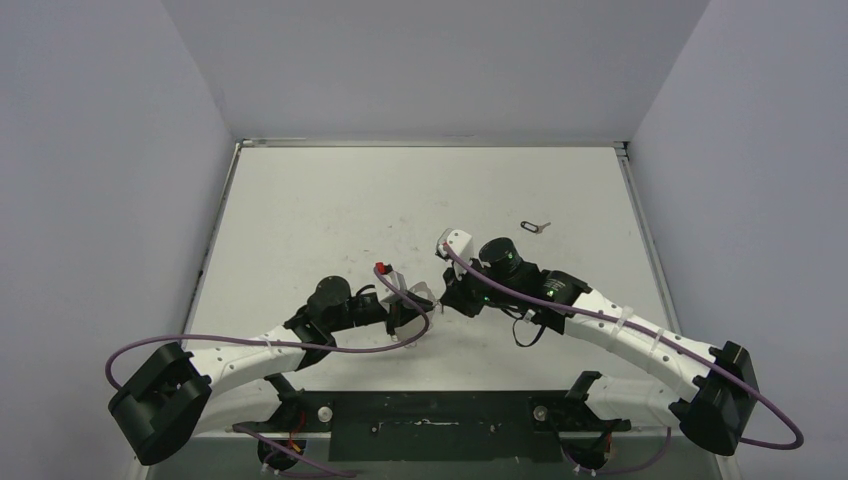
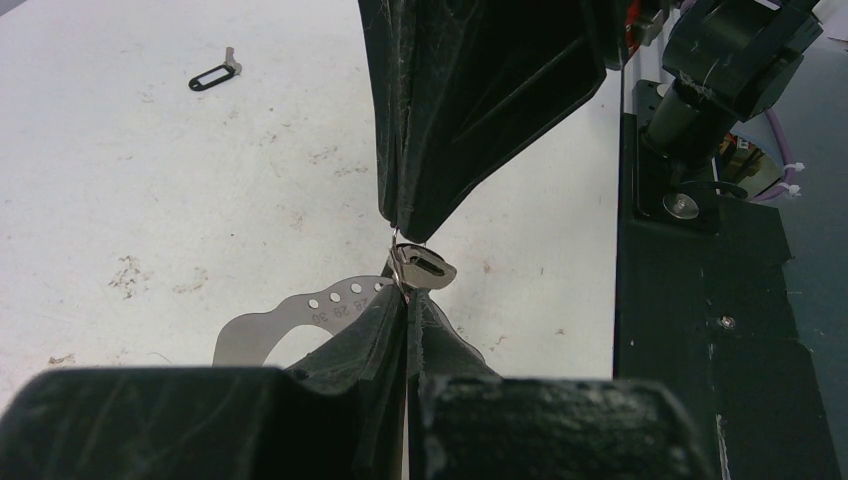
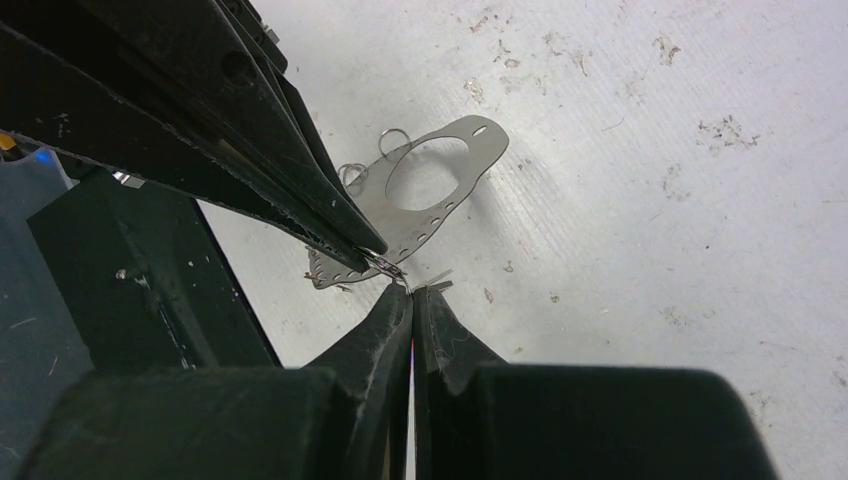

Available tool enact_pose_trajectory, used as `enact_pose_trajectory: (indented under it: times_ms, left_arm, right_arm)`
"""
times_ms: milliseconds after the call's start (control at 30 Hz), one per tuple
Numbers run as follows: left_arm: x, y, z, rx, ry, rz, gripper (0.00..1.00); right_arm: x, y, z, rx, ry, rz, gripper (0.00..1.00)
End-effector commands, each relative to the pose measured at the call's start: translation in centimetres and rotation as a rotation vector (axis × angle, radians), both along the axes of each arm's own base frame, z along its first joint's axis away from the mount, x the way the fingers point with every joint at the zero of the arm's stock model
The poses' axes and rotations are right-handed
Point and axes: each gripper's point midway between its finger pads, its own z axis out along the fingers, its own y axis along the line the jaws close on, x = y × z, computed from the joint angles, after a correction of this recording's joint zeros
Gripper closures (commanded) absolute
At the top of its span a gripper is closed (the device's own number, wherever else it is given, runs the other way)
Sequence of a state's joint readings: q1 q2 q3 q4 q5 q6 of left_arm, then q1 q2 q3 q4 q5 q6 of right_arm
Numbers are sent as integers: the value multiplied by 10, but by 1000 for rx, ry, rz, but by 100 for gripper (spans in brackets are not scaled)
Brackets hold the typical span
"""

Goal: Put the keys on the keyring

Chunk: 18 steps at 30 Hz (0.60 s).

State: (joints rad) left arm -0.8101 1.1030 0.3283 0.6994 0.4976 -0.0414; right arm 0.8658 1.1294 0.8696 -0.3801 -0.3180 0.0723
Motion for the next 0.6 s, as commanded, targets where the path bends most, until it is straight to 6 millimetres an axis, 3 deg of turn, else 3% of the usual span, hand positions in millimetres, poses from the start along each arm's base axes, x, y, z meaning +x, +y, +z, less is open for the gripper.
enact_pose_trajectory:
  times_ms: [0, 33, 167, 300, 467, 567]
  left_arm:
    - [-2, -6, 30, -69, -58, -31, 100]
    - [-2, -6, 30, -68, -57, -30, 100]
    - [-3, -5, 31, -70, -60, -28, 100]
    - [-3, -2, 30, -65, -65, -19, 100]
    - [-6, 3, 29, -54, -69, -16, 100]
    - [-10, 7, 28, -49, -82, -20, 100]
  right_arm:
    - [6, 6, 10, 28, -27, -18, 100]
    - [6, 6, 10, 31, -29, -17, 100]
    - [7, 4, 17, 53, -50, -27, 71]
    - [5, 0, 32, 109, -102, -36, 51]
    - [-6, 0, 52, 193, -153, 16, 37]
    - [-22, 6, 59, 237, -184, 142, 32]
